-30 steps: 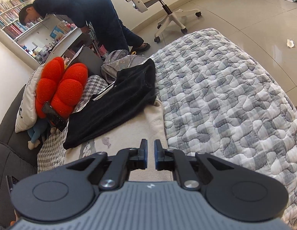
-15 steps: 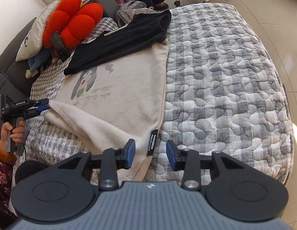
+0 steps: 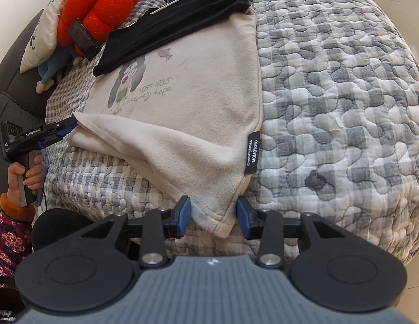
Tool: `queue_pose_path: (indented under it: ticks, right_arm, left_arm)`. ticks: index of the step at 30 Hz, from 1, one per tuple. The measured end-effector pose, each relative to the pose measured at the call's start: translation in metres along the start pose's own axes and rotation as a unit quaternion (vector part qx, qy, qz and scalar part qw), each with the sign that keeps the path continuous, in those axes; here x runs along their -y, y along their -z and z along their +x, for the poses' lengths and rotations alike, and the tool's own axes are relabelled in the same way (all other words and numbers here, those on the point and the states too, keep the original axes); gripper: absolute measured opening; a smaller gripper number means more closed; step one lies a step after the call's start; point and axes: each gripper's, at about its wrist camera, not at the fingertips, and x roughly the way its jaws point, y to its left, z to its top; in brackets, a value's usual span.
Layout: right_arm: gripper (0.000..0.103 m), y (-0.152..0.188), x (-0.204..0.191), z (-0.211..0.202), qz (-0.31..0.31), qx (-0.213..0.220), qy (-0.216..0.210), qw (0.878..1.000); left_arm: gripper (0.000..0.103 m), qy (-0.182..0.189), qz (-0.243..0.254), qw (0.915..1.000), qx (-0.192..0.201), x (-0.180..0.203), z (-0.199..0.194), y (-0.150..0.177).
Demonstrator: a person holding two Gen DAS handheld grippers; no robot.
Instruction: Fold clothes
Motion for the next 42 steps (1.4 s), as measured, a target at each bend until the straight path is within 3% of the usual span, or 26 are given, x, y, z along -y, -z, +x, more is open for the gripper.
queue_pose_path:
  ticks: [1, 2, 3, 4, 6, 10, 20, 26, 31, 34, 36, 39, 41, 42]
  right_arm:
    - [0.038, 0.000, -0.001, 0.001, 0.003, 0.003, 0.001, 1.000]
    - [0.035, 0.000, -0.001, 0.001, 0.006, 0.005, 0.001, 1.000]
    - [0.024, 0.000, 0.000, 0.000, 0.011, 0.008, 0.000, 1.000]
    - [0.020, 0.000, 0.002, -0.001, 0.020, 0.009, -0.003, 1.000]
    - [0.016, -0.001, 0.008, -0.002, 0.040, 0.011, -0.018, 0.999]
    - [0.015, -0.006, 0.015, -0.010, 0.079, 0.033, -0.061, 0.994]
    - [0.015, -0.061, 0.023, -0.014, 0.142, 0.133, -0.099, 0.976]
    - [0.015, -0.098, 0.042, 0.014, 0.209, 0.163, -0.076, 0.961]
    - [0.019, -0.099, 0.041, 0.011, 0.210, 0.195, -0.077, 0.955]
    - [0.019, -0.097, 0.035, 0.009, 0.193, 0.205, -0.069, 0.957]
    - [0.020, -0.096, 0.030, 0.008, 0.180, 0.212, -0.058, 0.959]
    - [0.022, -0.096, 0.023, 0.007, 0.156, 0.222, -0.040, 0.962]
    - [0.027, -0.097, 0.021, 0.005, 0.143, 0.231, -0.028, 0.962]
    - [0.038, -0.098, 0.021, 0.004, 0.141, 0.237, -0.025, 0.961]
  left_arm:
    - [0.032, -0.003, -0.002, 1.0000, 0.000, 0.000, 0.000, 0.000]
    - [0.019, -0.005, -0.006, 1.0000, -0.001, 0.000, 0.000, 0.000]
    - [0.015, -0.007, -0.010, 0.9999, -0.001, -0.001, 0.001, 0.000]
    - [0.014, -0.008, -0.013, 0.9999, 0.001, -0.001, 0.000, 0.001]
    - [0.006, -0.011, -0.017, 0.9998, 0.004, -0.001, -0.001, 0.001]
    - [0.000, -0.016, -0.019, 0.9996, 0.013, 0.000, -0.004, 0.001]
    - [0.000, -0.042, -0.046, 0.9975, 0.031, -0.005, -0.002, -0.009]
    - [0.000, -0.061, -0.050, 0.9962, 0.037, -0.003, 0.006, -0.015]
    - [0.002, -0.069, -0.031, 0.9954, 0.058, 0.003, -0.004, -0.017]
    - [0.008, -0.059, -0.033, 0.9958, 0.062, 0.000, -0.008, -0.018]
    - [0.021, -0.055, -0.021, 0.9964, 0.061, 0.003, -0.007, -0.017]
    - [0.030, -0.051, 0.007, 0.9971, 0.057, 0.012, -0.002, -0.014]
    - [0.032, -0.051, 0.031, 0.9968, 0.053, 0.021, 0.003, -0.012]
    - [0.033, -0.052, 0.044, 0.9964, 0.051, 0.025, 0.006, -0.010]
